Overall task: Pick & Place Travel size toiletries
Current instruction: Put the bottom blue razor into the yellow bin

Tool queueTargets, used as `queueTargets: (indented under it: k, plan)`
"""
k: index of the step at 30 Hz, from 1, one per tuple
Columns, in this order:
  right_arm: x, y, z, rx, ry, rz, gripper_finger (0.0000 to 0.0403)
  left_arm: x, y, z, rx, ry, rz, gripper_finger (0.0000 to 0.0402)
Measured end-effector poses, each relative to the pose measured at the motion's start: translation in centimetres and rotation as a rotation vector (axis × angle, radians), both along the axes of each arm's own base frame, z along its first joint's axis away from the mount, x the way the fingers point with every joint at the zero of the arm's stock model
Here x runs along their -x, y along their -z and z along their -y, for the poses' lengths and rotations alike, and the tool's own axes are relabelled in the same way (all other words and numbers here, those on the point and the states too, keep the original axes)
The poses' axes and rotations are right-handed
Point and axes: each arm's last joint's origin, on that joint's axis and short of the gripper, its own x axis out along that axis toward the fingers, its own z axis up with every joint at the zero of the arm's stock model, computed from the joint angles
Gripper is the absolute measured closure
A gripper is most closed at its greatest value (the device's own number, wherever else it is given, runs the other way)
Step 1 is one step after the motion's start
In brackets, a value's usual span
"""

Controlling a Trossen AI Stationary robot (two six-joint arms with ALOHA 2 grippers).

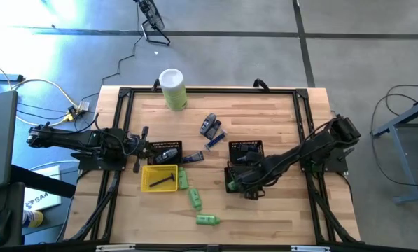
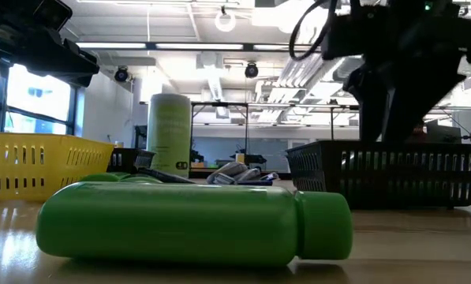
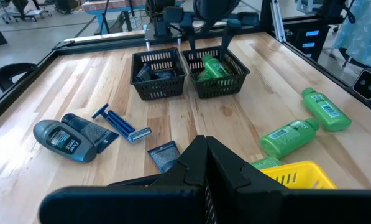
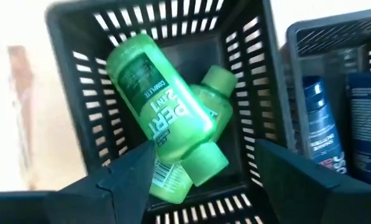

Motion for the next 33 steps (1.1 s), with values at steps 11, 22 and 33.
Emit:
queueTargets:
  k: [11, 22, 33]
  plan:
    - [0.6, -4.9, 0.9, -0.088, 0.018, 0.236, 0.0173, 0.0, 0.0, 0.0, 0.0, 0.0, 0.0, 0.0402]
    - [-1.7, -9.0, 0.0, -0.201, -0.082, 0.694, 0.0191, 0.0, 0.0, 0.0, 0.0, 0.0, -0.001, 0.0402]
    - [-2.7, -11.1, -0.2, -0.154, -0.123, 0.937, 0.0204, 0.0, 0.0, 0.0, 0.0, 0.0, 0.0, 0.0402]
